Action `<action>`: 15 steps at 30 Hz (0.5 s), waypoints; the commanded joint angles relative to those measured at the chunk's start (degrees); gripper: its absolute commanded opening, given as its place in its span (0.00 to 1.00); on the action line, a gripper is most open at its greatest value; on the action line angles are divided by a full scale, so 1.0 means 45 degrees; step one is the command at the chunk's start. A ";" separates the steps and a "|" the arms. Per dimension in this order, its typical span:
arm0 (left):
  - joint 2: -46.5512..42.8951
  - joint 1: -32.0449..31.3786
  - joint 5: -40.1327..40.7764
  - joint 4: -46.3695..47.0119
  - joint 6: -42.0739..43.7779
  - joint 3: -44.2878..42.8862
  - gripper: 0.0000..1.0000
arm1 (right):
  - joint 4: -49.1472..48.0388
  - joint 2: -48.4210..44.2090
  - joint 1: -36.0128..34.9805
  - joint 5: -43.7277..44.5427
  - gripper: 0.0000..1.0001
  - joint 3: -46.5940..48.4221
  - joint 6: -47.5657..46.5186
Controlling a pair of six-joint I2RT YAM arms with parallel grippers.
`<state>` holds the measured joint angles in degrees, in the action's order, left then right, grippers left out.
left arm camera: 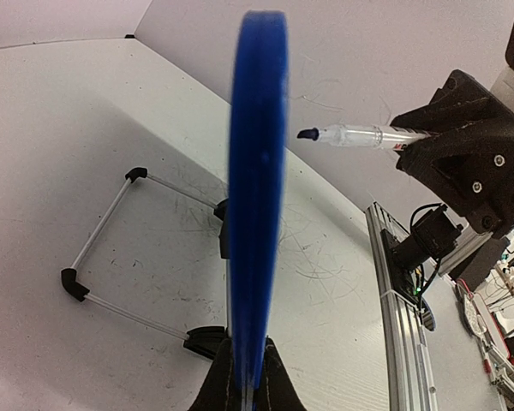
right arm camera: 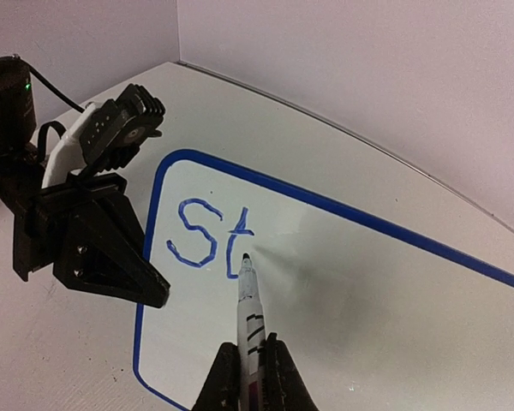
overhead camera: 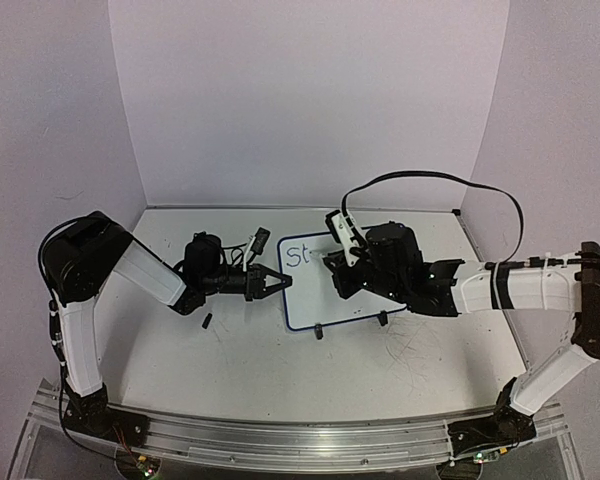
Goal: Write a sentence on the whiteboard
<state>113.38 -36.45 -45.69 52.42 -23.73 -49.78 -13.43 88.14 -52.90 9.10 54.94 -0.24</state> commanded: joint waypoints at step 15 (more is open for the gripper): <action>-0.0482 -0.0008 0.0067 -0.0573 0.0317 0.0113 0.00 | -0.0070 0.0450 -0.0030 0.0731 0.00 0.0506 -0.0044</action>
<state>113.32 -36.45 -45.66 52.37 -23.44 -49.78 -12.82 89.50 -52.90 9.93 54.96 -0.21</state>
